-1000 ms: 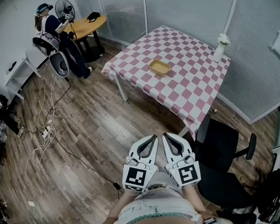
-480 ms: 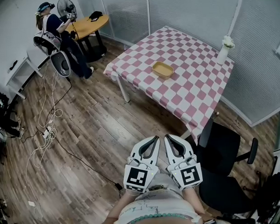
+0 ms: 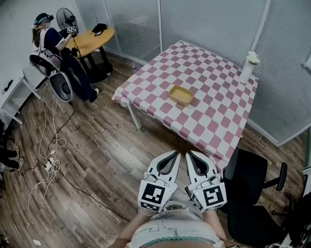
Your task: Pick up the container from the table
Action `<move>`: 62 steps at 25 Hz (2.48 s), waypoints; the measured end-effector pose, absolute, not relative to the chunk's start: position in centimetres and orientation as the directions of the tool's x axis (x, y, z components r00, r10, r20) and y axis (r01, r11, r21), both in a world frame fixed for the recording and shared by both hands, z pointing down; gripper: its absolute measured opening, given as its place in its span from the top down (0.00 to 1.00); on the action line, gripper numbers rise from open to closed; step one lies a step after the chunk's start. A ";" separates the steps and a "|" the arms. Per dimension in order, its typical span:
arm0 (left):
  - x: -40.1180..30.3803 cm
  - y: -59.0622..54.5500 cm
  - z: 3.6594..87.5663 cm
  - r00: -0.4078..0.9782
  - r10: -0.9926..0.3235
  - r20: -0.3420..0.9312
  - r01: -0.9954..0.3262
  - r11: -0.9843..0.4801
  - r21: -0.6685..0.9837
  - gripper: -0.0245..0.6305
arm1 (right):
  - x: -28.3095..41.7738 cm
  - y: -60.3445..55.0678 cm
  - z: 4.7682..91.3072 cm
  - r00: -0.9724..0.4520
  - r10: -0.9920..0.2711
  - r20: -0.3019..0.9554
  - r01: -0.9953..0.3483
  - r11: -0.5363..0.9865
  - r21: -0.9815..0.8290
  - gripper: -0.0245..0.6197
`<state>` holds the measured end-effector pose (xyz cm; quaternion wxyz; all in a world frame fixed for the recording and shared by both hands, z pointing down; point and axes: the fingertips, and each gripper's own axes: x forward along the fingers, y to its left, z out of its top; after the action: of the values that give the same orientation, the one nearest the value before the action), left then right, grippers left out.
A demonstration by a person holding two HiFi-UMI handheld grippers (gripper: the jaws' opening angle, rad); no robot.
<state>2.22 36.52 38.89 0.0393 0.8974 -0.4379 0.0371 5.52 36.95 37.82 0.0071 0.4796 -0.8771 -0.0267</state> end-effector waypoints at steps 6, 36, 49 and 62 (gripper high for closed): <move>0.5 32.2 38.9 0.643 -0.758 0.109 -0.764 -0.645 0.021 0.93 | 3.2 32.6 37.8 -0.530 -0.848 -0.006 -0.847 0.529 0.052 0.97; -8.7 25.2 41.2 0.614 -0.778 0.135 -0.789 -0.608 0.087 0.93 | -5.6 25.6 40.0 -0.552 -0.831 0.061 -0.830 0.555 0.050 0.97; -8.5 16.4 40.1 0.591 -0.797 0.120 -0.806 -0.588 0.065 0.93 | -5.3 16.4 38.5 -0.578 -0.816 0.016 -0.814 0.578 0.055 0.97; -5.8 6.8 39.7 0.573 -0.804 0.158 -0.818 -0.573 0.047 0.93 | -2.8 6.7 37.7 -0.603 -0.797 0.005 -0.797 0.603 0.027 0.97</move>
<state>-5.77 6.79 39.66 0.0571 0.8850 -0.4583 0.0595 -2.80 6.71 37.72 0.0084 0.4452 -0.8953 -0.0108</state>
